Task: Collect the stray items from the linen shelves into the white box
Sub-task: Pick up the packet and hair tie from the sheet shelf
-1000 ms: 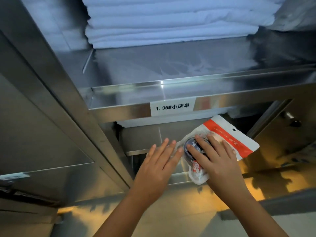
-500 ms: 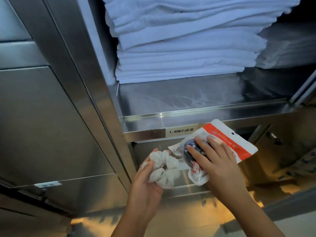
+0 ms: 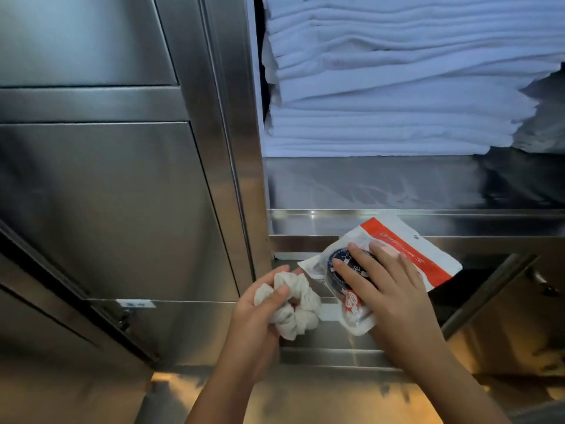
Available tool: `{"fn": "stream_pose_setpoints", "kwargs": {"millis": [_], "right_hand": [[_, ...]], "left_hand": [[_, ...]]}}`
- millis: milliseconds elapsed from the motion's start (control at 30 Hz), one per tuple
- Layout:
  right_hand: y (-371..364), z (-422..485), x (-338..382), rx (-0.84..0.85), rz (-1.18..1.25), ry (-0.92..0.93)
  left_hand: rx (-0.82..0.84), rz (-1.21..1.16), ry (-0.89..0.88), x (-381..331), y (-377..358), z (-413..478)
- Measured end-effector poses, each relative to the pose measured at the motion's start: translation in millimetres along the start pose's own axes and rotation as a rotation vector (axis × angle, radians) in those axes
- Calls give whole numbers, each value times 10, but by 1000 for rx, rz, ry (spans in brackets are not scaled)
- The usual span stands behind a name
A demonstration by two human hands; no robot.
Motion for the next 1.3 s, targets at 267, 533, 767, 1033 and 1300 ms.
{"fn": "stream_pose_setpoints", "kwargs": {"millis": [267, 533, 767, 1033, 1300], "right_hand": [[7, 183, 230, -94, 131, 149], [117, 162, 450, -122, 307, 362], [272, -21, 762, -167, 520, 551], [516, -386, 1469, -186, 745, 823], [1024, -958, 2119, -258, 913, 1083]], "left_hand": [[-62, 1112, -701, -536, -128, -500], [-120, 2010, -1021, -388, -303, -1171], [-429, 2137, -922, -259, -243, -1807], [-886, 2137, -687, -51, -142, -2720], [-1251, 2093, -581, 208, -133, -3797]]}}
Point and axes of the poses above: each hand's wrist, its own z-axis towards the middle knuckle, its own y-axis out of the back of the hand, x = y × z, the point moved 7 cm from there along z, towards the middle knuckle, and after that the axes turned 8 degrees about -z, right-handed, at the moved point
